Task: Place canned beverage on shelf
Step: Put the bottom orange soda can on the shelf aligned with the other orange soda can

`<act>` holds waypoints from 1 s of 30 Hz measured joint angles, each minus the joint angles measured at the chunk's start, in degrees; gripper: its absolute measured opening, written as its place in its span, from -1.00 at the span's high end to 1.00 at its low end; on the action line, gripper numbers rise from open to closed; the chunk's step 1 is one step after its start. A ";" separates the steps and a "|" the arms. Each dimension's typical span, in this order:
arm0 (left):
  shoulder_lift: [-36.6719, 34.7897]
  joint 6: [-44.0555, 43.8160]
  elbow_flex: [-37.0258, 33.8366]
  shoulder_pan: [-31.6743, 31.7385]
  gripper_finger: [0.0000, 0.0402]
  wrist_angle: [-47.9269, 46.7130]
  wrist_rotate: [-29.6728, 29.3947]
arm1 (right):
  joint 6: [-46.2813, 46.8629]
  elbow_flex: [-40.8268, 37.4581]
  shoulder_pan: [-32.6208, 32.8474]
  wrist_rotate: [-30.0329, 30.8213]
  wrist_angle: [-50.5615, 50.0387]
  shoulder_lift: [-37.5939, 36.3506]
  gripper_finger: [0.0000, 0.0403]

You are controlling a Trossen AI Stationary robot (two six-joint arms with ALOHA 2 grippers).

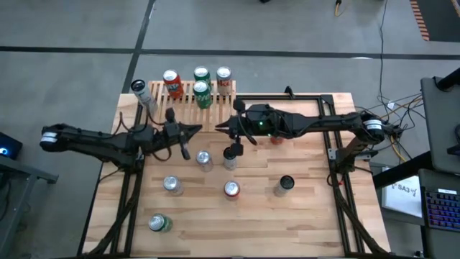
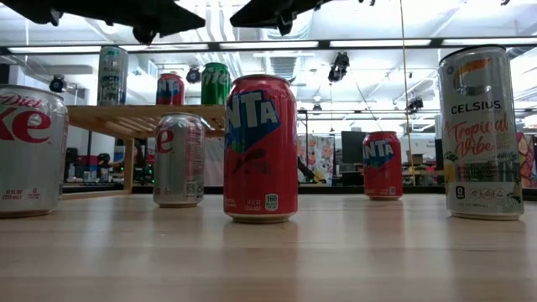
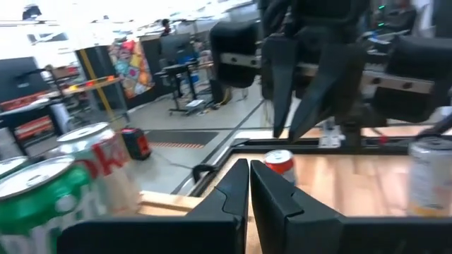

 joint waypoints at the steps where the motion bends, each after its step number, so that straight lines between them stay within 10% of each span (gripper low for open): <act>1: 0.10 -0.21 0.00 -0.70 1.00 0.22 0.00 | 0.86 0.00 0.36 -0.04 -0.22 -0.02 0.87; 30: 1.75 -10.16 -0.02 -14.59 1.00 0.76 0.02 | 21.08 0.00 16.62 -0.07 -11.82 -0.18 0.87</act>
